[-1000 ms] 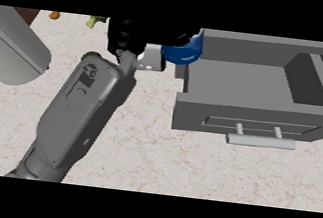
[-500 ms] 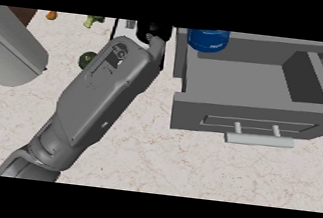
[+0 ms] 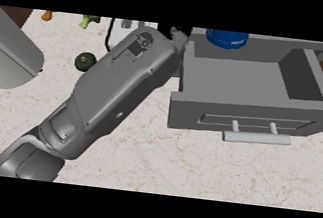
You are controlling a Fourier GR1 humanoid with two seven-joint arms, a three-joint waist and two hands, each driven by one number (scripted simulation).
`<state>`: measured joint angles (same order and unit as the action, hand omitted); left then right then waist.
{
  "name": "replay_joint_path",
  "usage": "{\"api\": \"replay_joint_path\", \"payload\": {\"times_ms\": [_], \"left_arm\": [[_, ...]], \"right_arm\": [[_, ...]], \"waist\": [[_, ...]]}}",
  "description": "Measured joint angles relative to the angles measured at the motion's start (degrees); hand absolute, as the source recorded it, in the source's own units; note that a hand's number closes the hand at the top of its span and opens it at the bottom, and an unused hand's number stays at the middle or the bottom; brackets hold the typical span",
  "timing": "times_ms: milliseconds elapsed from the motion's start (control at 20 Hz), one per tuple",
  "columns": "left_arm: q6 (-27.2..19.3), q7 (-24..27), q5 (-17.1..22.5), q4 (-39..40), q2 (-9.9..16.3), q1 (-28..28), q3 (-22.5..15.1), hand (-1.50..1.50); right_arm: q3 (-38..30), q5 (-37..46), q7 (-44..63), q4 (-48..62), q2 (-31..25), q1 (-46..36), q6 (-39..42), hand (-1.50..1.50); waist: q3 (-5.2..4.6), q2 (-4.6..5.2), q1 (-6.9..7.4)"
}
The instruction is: Pick up the can, place it into the drawer and close the drawer
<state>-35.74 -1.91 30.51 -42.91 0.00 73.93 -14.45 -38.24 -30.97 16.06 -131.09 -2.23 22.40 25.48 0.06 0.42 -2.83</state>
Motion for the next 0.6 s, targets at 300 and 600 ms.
{"api": "replay_joint_path", "payload": {"times_ms": [300,600], "left_arm": [[-1.32,2.93,5.93,5.98,0.00,3.79,-3.86,1.50],[-2.55,5.12,11.29,9.00,0.00,4.46,-8.41,1.50]], "right_arm": [[-0.22,-0.48,1.00,0.46,-0.84,-1.53,-0.52,-1.50],[-0.14,-0.90,1.93,0.22,-0.75,-2.24,-1.02,-1.50]], "waist": [[0.01,0.20,-0.81],[0.02,0.23,-1.05]]}}
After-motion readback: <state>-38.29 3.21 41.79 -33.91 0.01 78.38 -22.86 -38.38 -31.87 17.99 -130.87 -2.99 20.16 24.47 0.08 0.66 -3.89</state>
